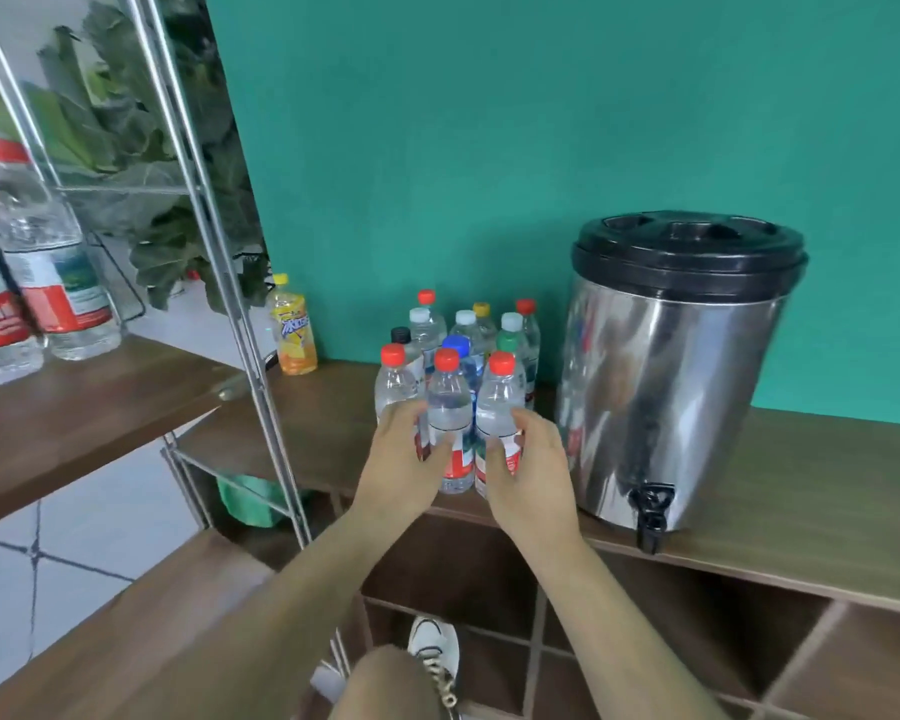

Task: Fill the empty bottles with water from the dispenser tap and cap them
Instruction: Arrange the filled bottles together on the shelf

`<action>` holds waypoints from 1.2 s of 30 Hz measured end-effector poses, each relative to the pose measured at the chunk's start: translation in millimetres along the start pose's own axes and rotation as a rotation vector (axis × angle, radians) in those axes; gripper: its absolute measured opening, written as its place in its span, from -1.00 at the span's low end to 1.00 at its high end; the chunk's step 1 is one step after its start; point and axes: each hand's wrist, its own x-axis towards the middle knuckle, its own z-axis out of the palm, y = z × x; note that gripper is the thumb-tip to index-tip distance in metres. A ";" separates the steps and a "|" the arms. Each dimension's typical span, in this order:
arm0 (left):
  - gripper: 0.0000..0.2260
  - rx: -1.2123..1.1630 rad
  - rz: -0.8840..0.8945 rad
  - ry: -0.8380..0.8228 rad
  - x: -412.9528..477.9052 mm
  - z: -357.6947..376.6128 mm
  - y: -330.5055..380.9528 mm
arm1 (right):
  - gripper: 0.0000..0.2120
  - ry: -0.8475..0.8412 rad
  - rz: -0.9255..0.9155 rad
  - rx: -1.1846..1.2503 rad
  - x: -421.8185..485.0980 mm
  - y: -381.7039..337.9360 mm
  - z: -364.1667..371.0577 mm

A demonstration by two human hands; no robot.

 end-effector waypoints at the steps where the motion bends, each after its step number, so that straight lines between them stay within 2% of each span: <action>1: -0.69 -0.030 -0.025 0.022 5.6 11.7 -2.5 | -0.57 0.000 0.026 -0.013 5.1 6.4 4.1; 4: -0.50 -0.071 -0.093 0.136 18.9 36.5 -5.3 | -0.50 -0.003 0.083 -0.006 18.0 21.9 20.8; 8: -0.32 -0.061 -0.146 0.123 35.7 59.5 -10.8 | -0.40 0.035 0.157 0.028 29.7 45.9 41.4; 15: -0.26 -0.123 -0.198 0.187 37.1 84.9 -35.2 | -0.33 -0.031 0.274 -0.020 33.6 75.4 58.5; 22: -0.27 -0.203 -0.209 0.181 26.1 75.1 -27.1 | -0.39 -0.048 0.257 -0.099 26.7 66.8 44.2; 25: -0.28 -0.209 -0.178 0.200 9.0 50.4 -7.2 | -0.39 -0.036 0.195 -0.108 17.6 45.3 24.8; 29: -0.25 -0.213 -0.128 0.271 -14.1 -8.7 31.8 | -0.41 -0.050 0.003 -0.077 6.2 -3.6 -1.0; 36: -0.27 -0.110 0.023 0.505 -46.9 -152.6 100.7 | -0.51 -0.197 -0.303 0.090 -3.5 -145.3 -23.7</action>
